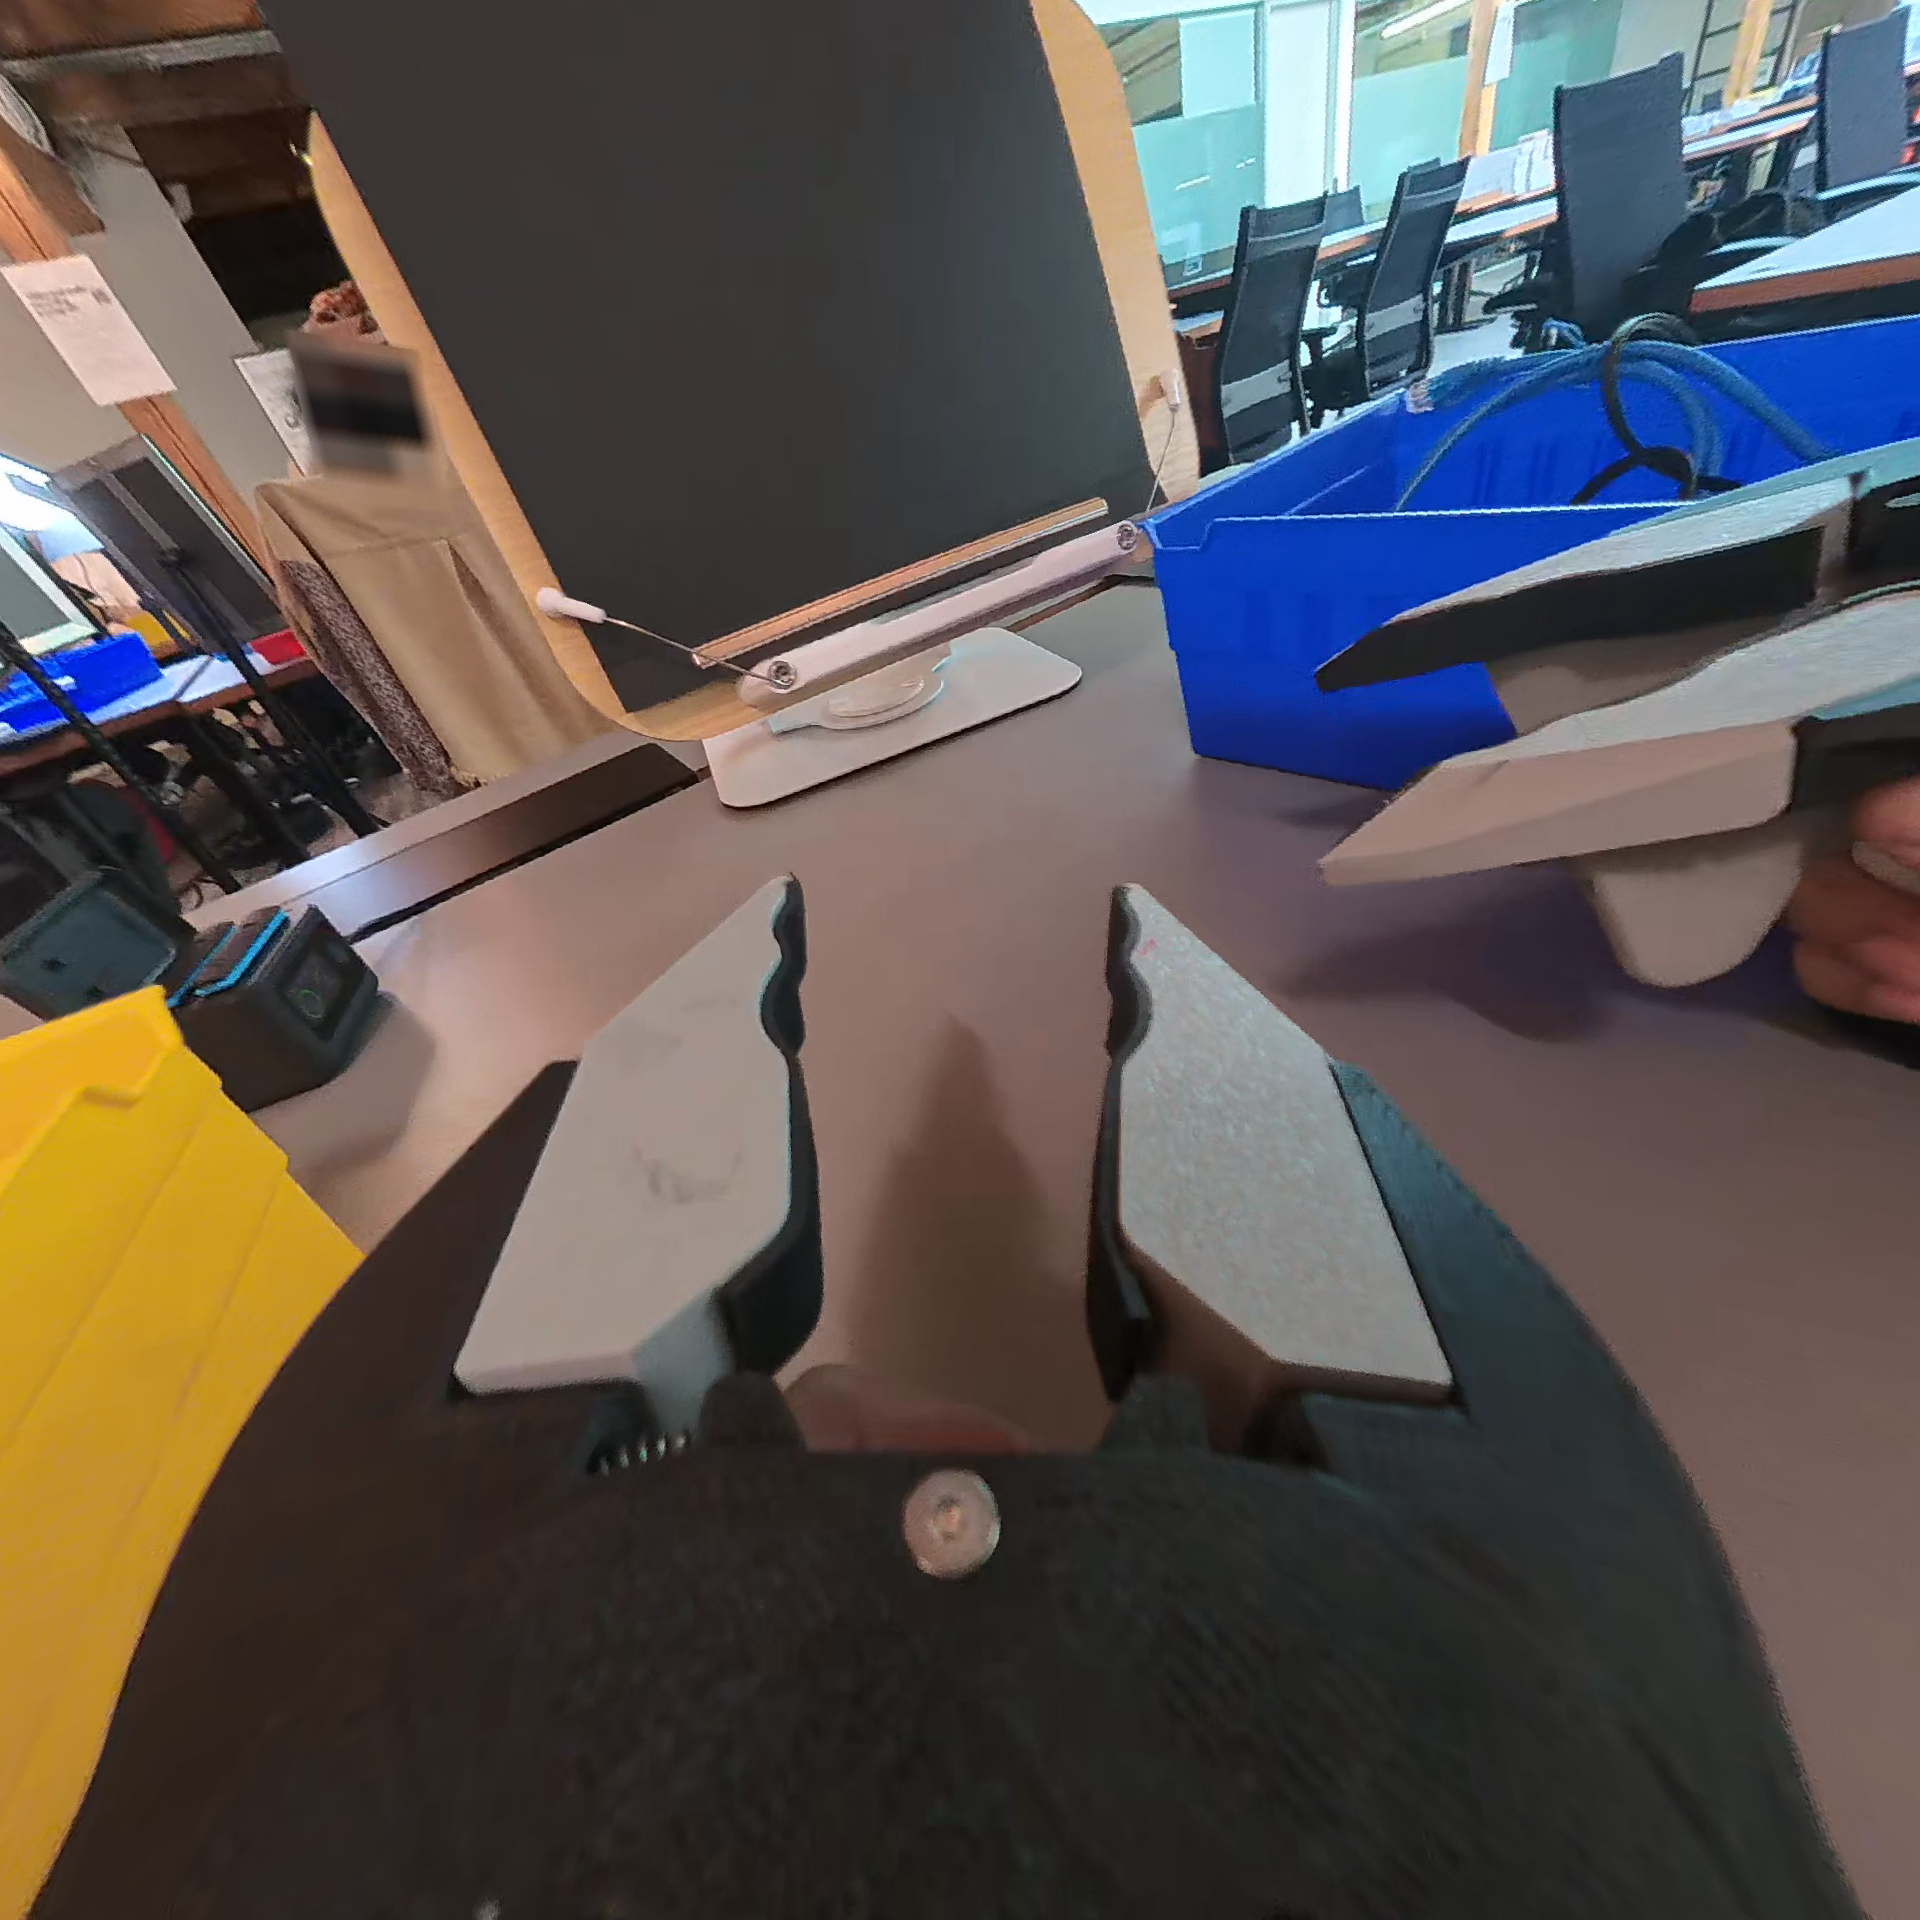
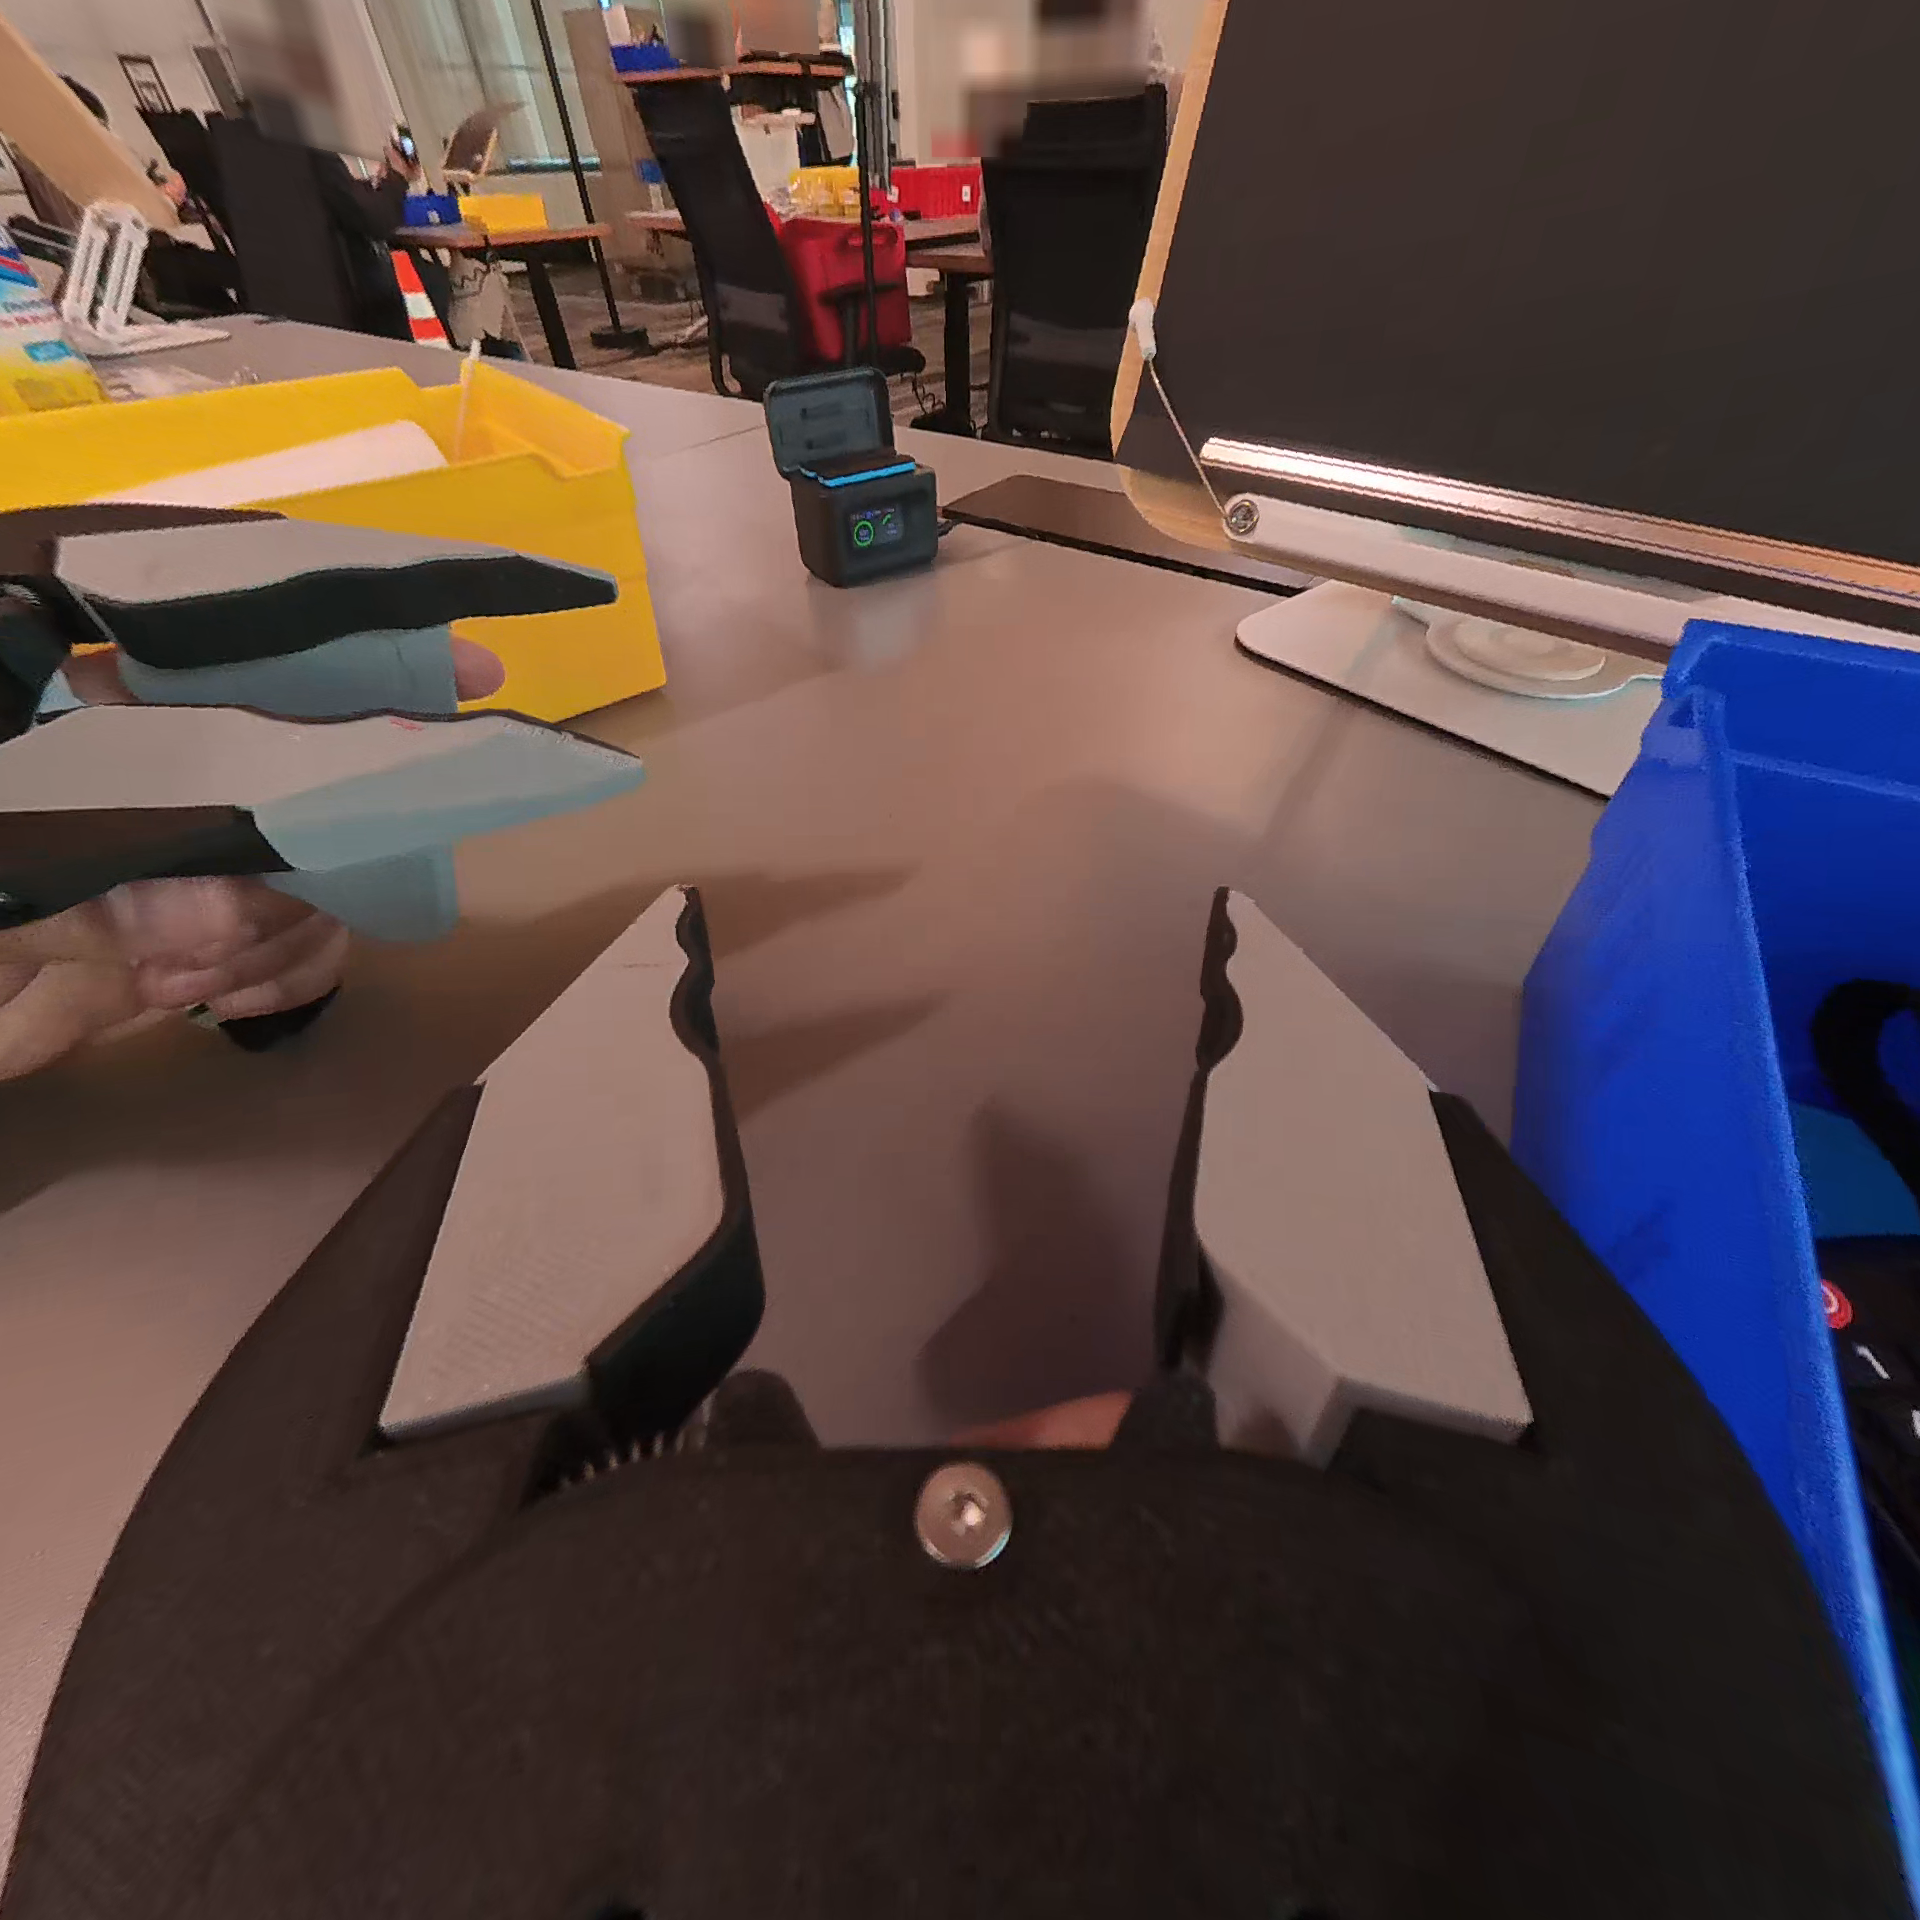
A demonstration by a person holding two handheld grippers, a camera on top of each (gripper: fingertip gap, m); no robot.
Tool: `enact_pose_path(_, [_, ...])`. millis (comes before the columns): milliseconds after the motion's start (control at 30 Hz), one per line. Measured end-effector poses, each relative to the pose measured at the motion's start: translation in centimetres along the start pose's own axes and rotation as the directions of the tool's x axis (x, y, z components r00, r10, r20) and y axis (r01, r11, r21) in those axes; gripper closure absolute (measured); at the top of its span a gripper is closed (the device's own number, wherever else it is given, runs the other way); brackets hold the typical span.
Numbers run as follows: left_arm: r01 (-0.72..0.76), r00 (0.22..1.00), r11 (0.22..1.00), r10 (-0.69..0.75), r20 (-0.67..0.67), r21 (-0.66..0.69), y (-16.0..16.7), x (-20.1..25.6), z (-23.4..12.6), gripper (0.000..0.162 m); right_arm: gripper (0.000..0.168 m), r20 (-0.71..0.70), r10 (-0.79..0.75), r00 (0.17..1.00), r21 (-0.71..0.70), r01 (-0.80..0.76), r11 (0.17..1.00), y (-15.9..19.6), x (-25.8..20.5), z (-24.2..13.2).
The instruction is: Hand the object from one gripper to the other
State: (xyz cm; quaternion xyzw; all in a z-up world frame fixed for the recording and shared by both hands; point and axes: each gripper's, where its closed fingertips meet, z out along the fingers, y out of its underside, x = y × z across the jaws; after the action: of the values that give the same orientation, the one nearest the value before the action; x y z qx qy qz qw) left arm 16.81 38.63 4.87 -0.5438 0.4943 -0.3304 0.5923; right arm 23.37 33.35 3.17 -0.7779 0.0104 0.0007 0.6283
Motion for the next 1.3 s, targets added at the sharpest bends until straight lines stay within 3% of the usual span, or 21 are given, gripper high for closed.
enact_pose_path(333, [0.101,0.994,0.995,-0.101,0.032,-0.003,0.3,-1.5,-0.3,0.108,0.072,-0.006,0.034,0.999,0.039,-0.034,0.999,-0.4,0.5,-0.5])
enact_pose_path(700, [0.065,0.998,0.997,-0.064,0.026,-0.033,-0.2,-2.0,-0.9,0.109,0.07,0.014,0.043,0.999,0.036,-0.043,0.998,-0.4,0.3,-0.5])
enact_pose_path(833, [-0.037,0.999,0.999,0.037,0.026,-0.009,-4.3,-3.1,-3.3,0.106,0.071,0.02,0.043,0.999,0.039,-0.044,0.998,-0.4,0.3,-0.5])
enact_pose_path(933, [-0.085,0.992,0.988,0.071,0.108,0.126,-9.8,-5.7,-7.7,0.109,0.071,0.025,0.042,0.999,0.042,-0.043,0.998,-0.5,0.2,-0.5])
enact_pose_path(1033, [-0.052,0.992,0.968,0.021,0.126,0.246,-13.4,-7.8,-12.4,0.114,0.073,0.029,0.042,0.999,0.05,-0.044,0.998,-0.6,0.1,-0.6])
enact_pose_path(1167, [-0.03,0.985,0.942,-0.028,0.17,0.333,-15.6,-10.4,-16.6,0.113,0.073,0.026,0.041,0.999,0.052,-0.042,0.998,-0.6,0.2,-0.7])
enact_pose_path(1300, [0.024,0.981,0.862,-0.118,0.154,0.507,-18.7,-11.2,-20.6,0.119,0.073,0.024,0.041,0.999,0.05,-0.043,0.998,-0.6,0.2,-0.6])
